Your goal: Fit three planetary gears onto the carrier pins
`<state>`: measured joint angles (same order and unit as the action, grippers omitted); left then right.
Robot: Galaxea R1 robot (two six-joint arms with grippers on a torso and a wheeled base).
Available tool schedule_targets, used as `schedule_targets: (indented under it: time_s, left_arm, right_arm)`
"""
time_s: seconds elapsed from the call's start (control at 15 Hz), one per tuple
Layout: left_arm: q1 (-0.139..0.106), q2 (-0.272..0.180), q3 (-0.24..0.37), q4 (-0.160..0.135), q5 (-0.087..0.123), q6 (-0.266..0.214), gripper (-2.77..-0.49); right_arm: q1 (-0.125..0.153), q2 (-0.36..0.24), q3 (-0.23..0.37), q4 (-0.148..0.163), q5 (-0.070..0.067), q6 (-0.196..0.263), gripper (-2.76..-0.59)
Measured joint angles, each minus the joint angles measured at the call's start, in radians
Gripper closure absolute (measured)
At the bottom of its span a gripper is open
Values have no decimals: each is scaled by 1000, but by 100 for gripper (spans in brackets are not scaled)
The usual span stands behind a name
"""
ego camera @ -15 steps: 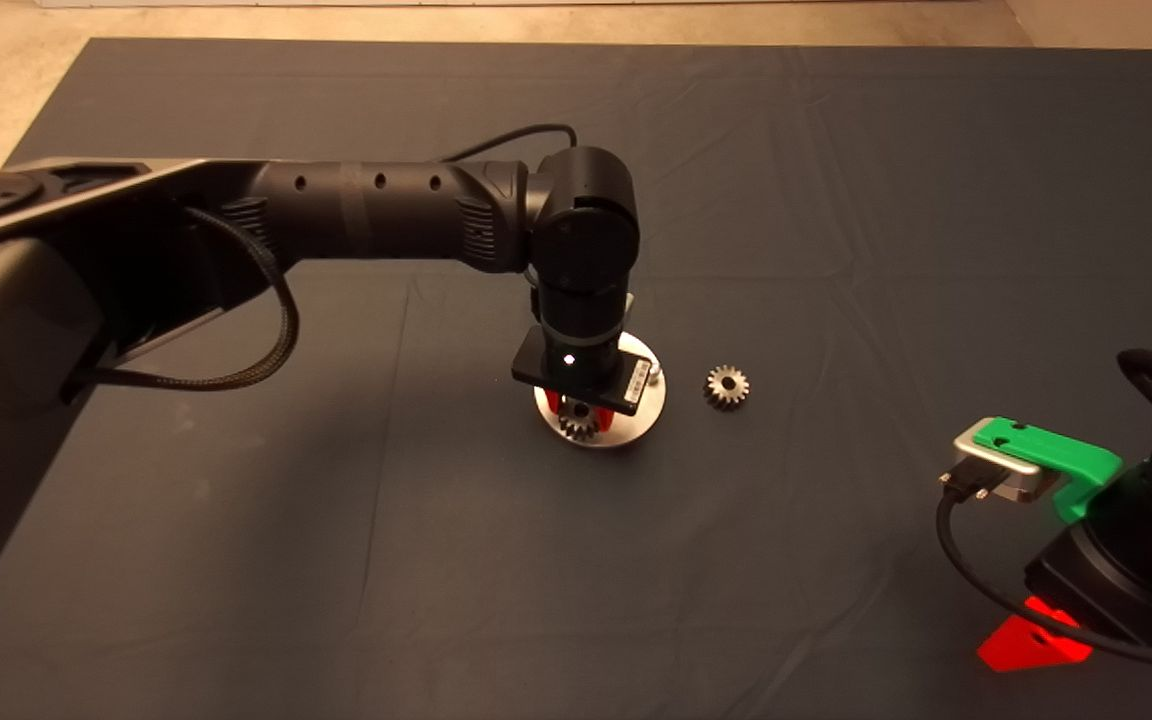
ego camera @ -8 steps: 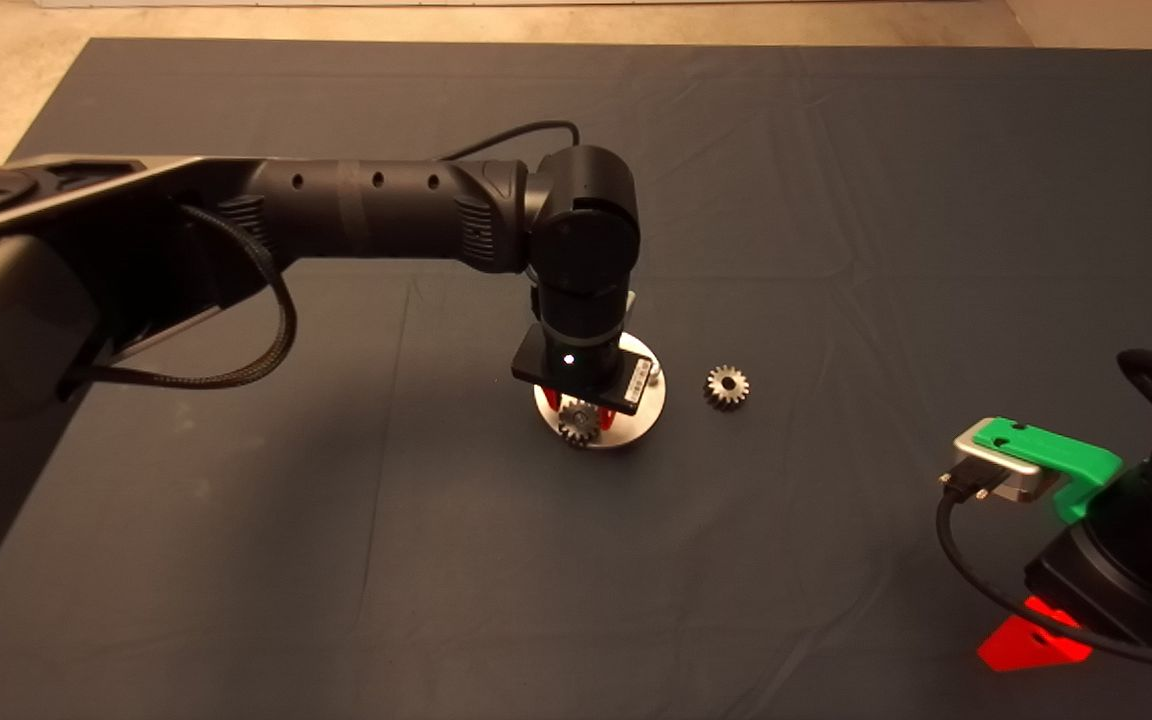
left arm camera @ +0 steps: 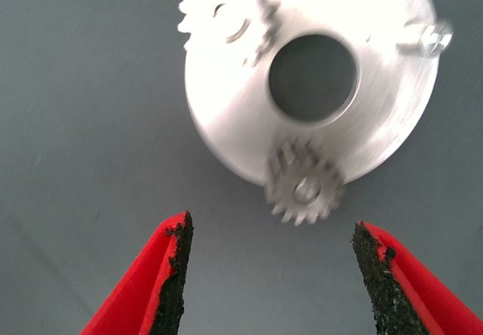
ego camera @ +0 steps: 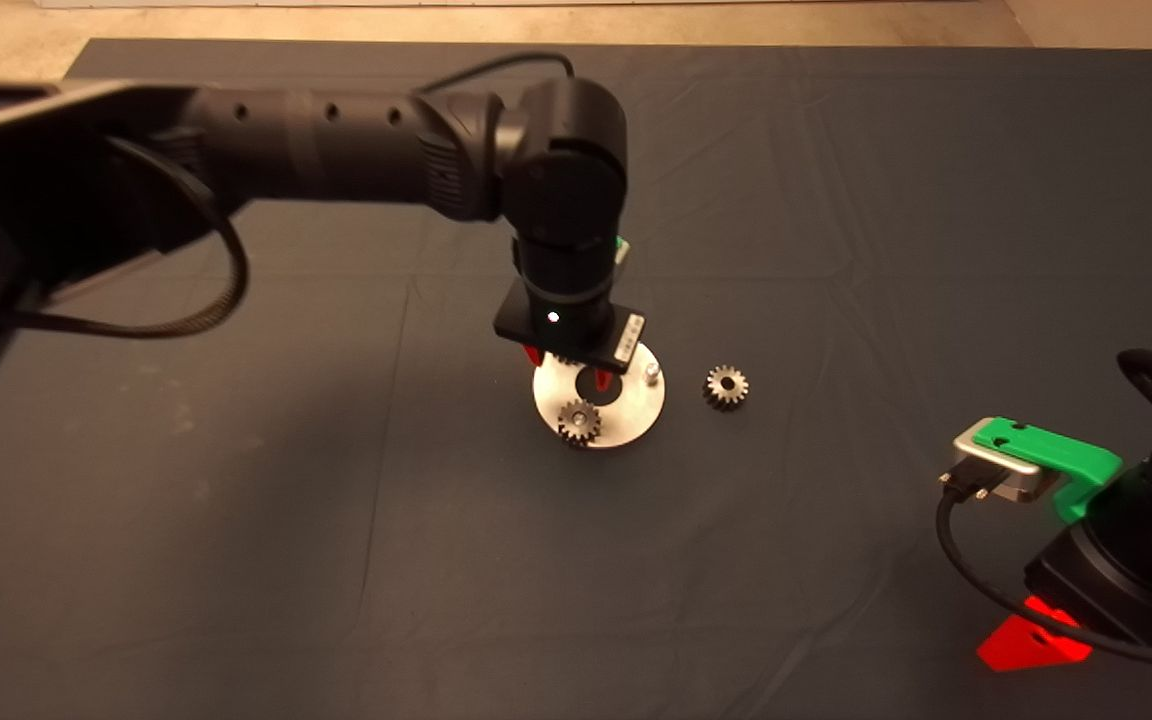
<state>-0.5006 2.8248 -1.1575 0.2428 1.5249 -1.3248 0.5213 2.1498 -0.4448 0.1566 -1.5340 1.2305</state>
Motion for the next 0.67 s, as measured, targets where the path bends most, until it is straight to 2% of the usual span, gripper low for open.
schedule_targets:
  time_s: [0.13, 0.2, 0.27, 0.4, 0.53, 0.67]
  left_arm:
    - [1, -75, 125, -14, -3, -64, -160]
    - [0, -126, 190, -19, -4, -97, -160]
    - [-5, -178, 246, -30, -3, -137, -171]
    - [-15, -254, 340, -35, 6, -190, -175]
    - [-16, -282, 437, -47, 4, -244, -189]
    - [-20, -298, 502, -55, -2, -298, -189]
  right_arm:
    - [0, 1, -53, 0, 2, -59, -275]
    - [0, 3, -95, 0, 2, -115, -275]
    - [0, 3, -138, 0, 3, -184, -275]
    - [0, 18, -239, 0, 0, -310, -275]
    - [0, 68, -338, 0, 1, -432, -275]
    - [0, 115, -408, 0, 3, -557, -275]
